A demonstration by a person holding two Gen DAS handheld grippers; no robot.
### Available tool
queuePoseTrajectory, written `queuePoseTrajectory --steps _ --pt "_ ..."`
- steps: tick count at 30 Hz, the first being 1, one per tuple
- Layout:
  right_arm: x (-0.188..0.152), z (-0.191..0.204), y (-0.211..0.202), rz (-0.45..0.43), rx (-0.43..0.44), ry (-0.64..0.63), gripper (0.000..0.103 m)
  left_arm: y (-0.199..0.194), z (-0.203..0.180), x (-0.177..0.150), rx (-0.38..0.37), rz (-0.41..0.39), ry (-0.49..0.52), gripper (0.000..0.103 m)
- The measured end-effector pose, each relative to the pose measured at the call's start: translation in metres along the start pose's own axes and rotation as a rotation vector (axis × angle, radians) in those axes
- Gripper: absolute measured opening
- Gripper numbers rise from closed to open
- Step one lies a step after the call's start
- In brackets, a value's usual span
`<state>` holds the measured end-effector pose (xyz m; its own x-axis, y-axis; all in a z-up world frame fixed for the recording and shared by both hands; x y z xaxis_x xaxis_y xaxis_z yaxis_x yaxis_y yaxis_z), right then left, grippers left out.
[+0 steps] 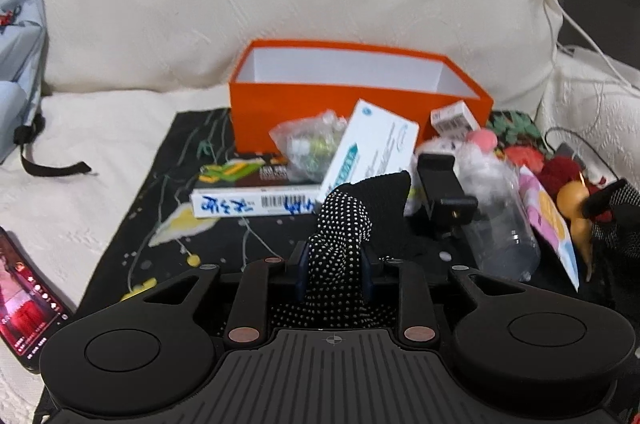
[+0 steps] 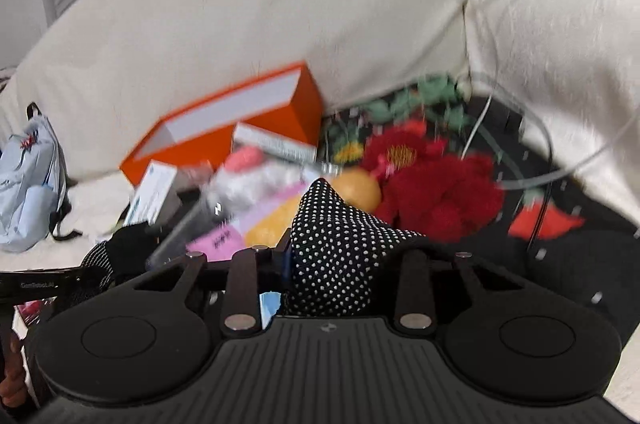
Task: Organize objects
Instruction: 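Grasp the black knit glove with the right tool while the left holds its glove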
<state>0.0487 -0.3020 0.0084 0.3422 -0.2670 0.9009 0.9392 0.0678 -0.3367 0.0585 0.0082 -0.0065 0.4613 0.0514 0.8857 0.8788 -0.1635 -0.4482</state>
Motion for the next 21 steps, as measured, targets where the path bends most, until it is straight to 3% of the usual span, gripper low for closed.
queuePoseTrajectory --steps 5,21 --pt "0.013 -0.005 -0.012 -0.093 -0.018 0.001 0.038 -0.007 0.003 0.006 0.0 -0.04 -0.017 0.084" --pt "0.015 -0.007 -0.013 -0.114 -0.02 0.024 0.038 -0.013 0.004 0.011 0.013 -0.075 -0.018 0.084"
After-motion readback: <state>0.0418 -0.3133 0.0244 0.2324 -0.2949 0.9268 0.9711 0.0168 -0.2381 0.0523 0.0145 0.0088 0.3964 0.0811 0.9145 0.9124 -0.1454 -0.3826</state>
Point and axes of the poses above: each gripper's, at about its wrist camera, not at the fingertips, and y roughly the way its jaws point, z to its left, x to its top, the point moved 6 cm from there along y, roughly the way its jaws point, and after that the axes turned 7 degrees about -z, right-handed, at the moved point
